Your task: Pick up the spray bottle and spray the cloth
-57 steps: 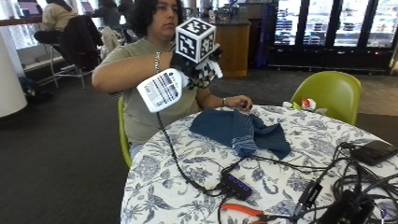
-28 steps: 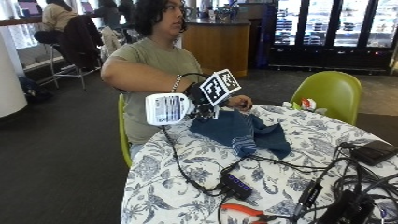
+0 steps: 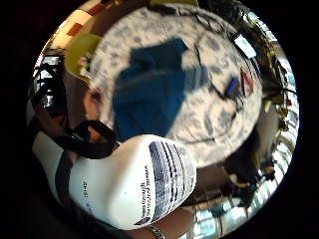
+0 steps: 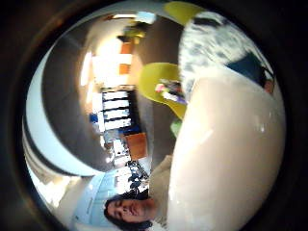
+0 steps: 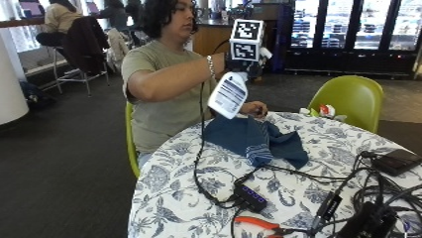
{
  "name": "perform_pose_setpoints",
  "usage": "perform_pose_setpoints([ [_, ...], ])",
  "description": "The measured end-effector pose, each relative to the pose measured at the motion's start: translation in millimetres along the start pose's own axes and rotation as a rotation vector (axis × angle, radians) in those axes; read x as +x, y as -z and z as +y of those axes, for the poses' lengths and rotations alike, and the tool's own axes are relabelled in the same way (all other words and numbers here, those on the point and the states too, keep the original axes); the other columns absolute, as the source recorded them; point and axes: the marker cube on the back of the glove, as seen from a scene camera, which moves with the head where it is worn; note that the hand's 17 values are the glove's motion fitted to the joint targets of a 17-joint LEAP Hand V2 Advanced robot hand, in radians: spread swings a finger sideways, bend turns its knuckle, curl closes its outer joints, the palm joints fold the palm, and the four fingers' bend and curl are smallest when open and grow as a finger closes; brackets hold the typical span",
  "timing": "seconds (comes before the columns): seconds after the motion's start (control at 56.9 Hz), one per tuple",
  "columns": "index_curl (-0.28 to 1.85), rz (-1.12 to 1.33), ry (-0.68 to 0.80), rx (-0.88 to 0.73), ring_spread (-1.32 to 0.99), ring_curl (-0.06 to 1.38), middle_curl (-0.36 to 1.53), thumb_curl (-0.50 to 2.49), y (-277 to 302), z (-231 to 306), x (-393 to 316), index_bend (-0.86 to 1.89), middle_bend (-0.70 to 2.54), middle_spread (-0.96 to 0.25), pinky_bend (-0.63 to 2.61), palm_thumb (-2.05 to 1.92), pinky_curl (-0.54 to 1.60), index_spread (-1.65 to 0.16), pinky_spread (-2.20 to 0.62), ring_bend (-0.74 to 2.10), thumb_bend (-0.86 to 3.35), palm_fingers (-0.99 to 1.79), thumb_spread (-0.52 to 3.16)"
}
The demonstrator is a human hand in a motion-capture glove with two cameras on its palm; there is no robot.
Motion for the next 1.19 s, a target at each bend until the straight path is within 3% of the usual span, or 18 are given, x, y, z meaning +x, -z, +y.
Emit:
perform_pose_setpoints([
  [0.281, 0.69, -0.587, 0.240, 0.388, -0.16, 0.50, 0.59, 0.92, -43, -97, -21, 0.21, 0.64, -0.17, 0.51, 1.01, 0.43, -0.27, -0.26, 0.74, -0.02, 1.34, 0.48],
  [0.457, 0.70, -0.585, 0.302, 0.478, -0.16, 0.50, 0.60, 0.92, -102, -142, -7, 0.21, 0.64, -0.17, 0.52, 1.01, 0.43, -0.26, -0.27, 0.73, -0.02, 1.34, 0.47],
  [0.615, 0.70, -0.530, 0.273, 0.527, -0.17, 0.50, 0.59, 0.93, -118, -174, 2, 0.20, 0.64, -0.17, 0.52, 1.00, 0.43, -0.27, -0.27, 0.74, -0.02, 1.35, 0.47],
  [0.949, 0.69, -0.526, 0.250, 0.542, -0.18, 0.50, 0.59, 0.94, -112, -207, 8, 0.18, 0.64, -0.17, 0.52, 1.01, 0.43, -0.27, -0.29, 0.78, -0.02, 1.35, 0.48],
  [1.16, 0.66, -0.415, 0.205, 0.373, -0.13, 0.45, 0.55, 0.88, -129, -188, 28, 0.16, 0.55, -0.14, 0.57, 0.94, 0.43, -0.28, -0.24, 0.60, -0.04, 1.17, 0.57],
  [1.195, 0.65, -0.373, 0.203, 0.308, -0.12, 0.44, 0.53, 0.83, -132, -183, 31, 0.16, 0.48, -0.12, 0.52, 0.88, 0.43, -0.28, -0.18, 0.54, -0.06, 0.99, 0.66],
])
